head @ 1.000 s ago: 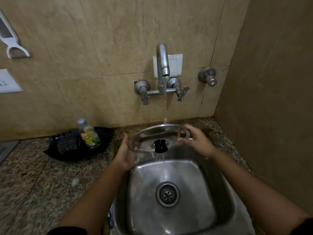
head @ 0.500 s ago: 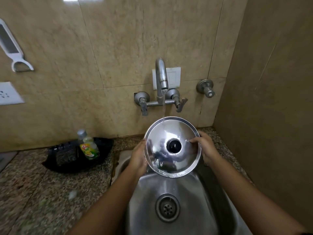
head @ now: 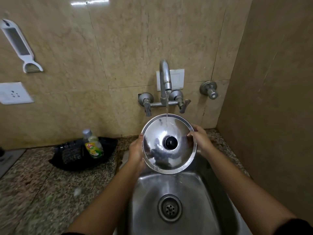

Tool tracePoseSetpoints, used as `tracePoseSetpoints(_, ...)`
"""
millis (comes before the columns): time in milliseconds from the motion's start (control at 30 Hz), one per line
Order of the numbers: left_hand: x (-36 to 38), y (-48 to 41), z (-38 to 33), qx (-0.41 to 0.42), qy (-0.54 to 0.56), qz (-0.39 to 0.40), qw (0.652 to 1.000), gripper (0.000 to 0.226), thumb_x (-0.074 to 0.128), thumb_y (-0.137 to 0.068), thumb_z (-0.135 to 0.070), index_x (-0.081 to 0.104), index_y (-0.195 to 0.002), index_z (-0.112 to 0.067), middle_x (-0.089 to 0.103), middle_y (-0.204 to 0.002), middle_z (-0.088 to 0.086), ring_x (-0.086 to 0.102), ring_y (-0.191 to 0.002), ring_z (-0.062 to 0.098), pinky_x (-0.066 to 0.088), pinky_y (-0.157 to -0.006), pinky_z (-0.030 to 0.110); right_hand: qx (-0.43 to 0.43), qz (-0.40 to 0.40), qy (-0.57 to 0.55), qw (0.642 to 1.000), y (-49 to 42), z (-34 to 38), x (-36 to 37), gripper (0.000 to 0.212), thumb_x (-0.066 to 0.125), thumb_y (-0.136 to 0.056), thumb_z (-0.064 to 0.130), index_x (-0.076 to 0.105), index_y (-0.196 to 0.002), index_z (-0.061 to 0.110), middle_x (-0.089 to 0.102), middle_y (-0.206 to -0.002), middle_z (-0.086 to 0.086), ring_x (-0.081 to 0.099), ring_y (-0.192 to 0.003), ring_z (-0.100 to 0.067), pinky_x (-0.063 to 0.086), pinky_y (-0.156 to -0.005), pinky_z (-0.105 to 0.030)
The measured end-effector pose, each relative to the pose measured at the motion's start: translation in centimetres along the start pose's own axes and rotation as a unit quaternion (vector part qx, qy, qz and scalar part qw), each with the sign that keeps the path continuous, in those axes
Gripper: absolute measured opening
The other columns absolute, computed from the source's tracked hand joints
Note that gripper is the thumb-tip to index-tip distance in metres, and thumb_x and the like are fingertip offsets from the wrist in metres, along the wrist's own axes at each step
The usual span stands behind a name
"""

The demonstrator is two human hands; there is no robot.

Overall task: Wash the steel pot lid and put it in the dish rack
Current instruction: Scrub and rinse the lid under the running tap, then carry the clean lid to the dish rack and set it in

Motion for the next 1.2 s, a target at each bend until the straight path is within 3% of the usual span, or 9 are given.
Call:
tracePoseSetpoints(100,-1.5,0.7,-1.1,0.017,0.001,-0.017,1.0,0.023,0.057,-0.094,-0.026,0.062,-0.078,-0.01,0.06,-0.074,0.007,0.056,-0.062,0.02,0.051,-0.053,0.025,-0.041,-0.002,0.02,0.999,-0.1,1.2,1.0,0.05,0.054,-0.085,-0.007,0.049,-0.132,0.006,0.059,-0.105,-0.005,0.057,-0.096,-0.02,0.046,-0.079,-0.027)
tracePoseSetpoints(200,-2.9,1.0,-2.0,0.032,0.001,-0.028,0.999,0.024,0.058,-0.093,-0.025,0.062,-0.076,-0.009,0.059,-0.071,0.008,0.055,-0.06,0.02,0.048,-0.058,0.025,-0.113,-0.006,0.042,0.993,-0.4,3.9,2.4,0.048,0.057,-0.088,0.0,0.048,-0.134,0.014,0.053,-0.083,0.006,0.053,-0.075,-0.008,0.044,-0.071,-0.019)
tracePoseSetpoints(333,-4.6,0.8,-2.4,0.022,-0.003,-0.043,0.999,0.027,0.064,-0.087,-0.036,0.066,-0.073,-0.013,0.058,-0.063,0.004,0.053,-0.057,0.02,0.046,-0.064,0.031,-0.194,-0.103,0.121,0.968,-0.9,7.4,3.1,0.009,0.066,-0.084,0.019,0.059,-0.083,0.023,0.048,-0.077,0.0,0.049,-0.07,-0.013,0.042,-0.069,-0.028)
tracePoseSetpoints(467,-5.3,0.8,-3.0,0.043,0.004,-0.026,0.999,0.024,0.061,-0.09,-0.034,0.068,-0.08,-0.014,0.065,-0.075,0.003,0.059,-0.07,0.019,0.048,-0.076,0.033,-0.183,-0.19,0.172,0.949,-1.5,8.5,3.3,0.037,0.07,-0.08,0.017,0.041,-0.062,0.032,0.053,-0.081,-0.001,0.053,-0.077,-0.018,0.036,-0.069,-0.025)
tracePoseSetpoints(567,-5.2,1.3,-3.7,0.067,0.006,-0.008,0.998,0.024,0.057,-0.093,-0.031,0.068,-0.083,-0.012,0.065,-0.08,0.006,0.06,-0.074,0.019,0.05,-0.073,0.031,-0.203,-0.234,0.284,0.907,-0.9,9.4,3.6,0.007,0.067,-0.082,0.015,0.064,-0.088,0.018,0.059,-0.099,-0.008,0.059,-0.088,-0.024,0.038,-0.071,-0.025)
tracePoseSetpoints(700,-5.1,1.8,-4.3,0.08,0.0,0.001,0.997,0.027,0.056,-0.093,-0.032,0.066,-0.078,-0.012,0.061,-0.071,0.005,0.056,-0.059,0.02,0.046,-0.061,0.031,-0.24,-0.21,0.406,0.857,-0.9,8.9,3.8,0.034,0.059,-0.089,0.021,0.057,-0.123,0.017,0.057,-0.113,-0.01,0.058,-0.1,-0.027,0.051,-0.081,-0.038)
tracePoseSetpoints(833,-5.1,1.9,-4.8,0.116,-0.004,0.023,0.993,0.025,0.056,-0.093,-0.033,0.069,-0.085,-0.014,0.066,-0.078,0.004,0.062,-0.071,0.021,0.051,-0.07,0.036,-0.206,-0.082,0.322,0.92,1.6,6.8,3.7,0.042,0.039,-0.096,0.043,0.047,-0.132,0.024,0.058,-0.101,-0.004,0.057,-0.092,-0.021,0.049,-0.085,-0.036)
tracePoseSetpoints(967,-5.0,2.0,-5.2,0.148,0.024,0.054,0.987,0.029,0.056,-0.093,-0.032,0.071,-0.102,-0.009,0.071,-0.098,0.011,0.065,-0.094,0.029,0.052,-0.09,0.044,-0.156,0.091,0.181,0.967,6.0,3.5,4.5,0.025,0.043,-0.099,0.029,0.062,-0.103,0.014,0.067,-0.099,-0.004,0.062,-0.103,-0.025,0.049,-0.085,-0.03)
tracePoseSetpoints(1200,-4.5,2.4,-4.7,0.155,0.034,0.108,0.981,0.027,0.044,-0.1,-0.02,0.062,-0.112,-0.004,0.074,-0.095,0.003,0.07,-0.086,0.008,0.055,-0.07,0.019,-0.249,0.042,0.12,0.96,10.8,6.1,4.1,0.019,0.043,-0.099,0.014,0.06,-0.092,0.015,0.067,-0.093,-0.015,0.063,-0.089,-0.028,0.048,-0.082,-0.041)
Point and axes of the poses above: each hand's wrist, its own y-axis away from the middle knuckle, its own x-axis out of the palm, z = x × y, the point moved 7 cm from there along -y, towards the middle knuckle
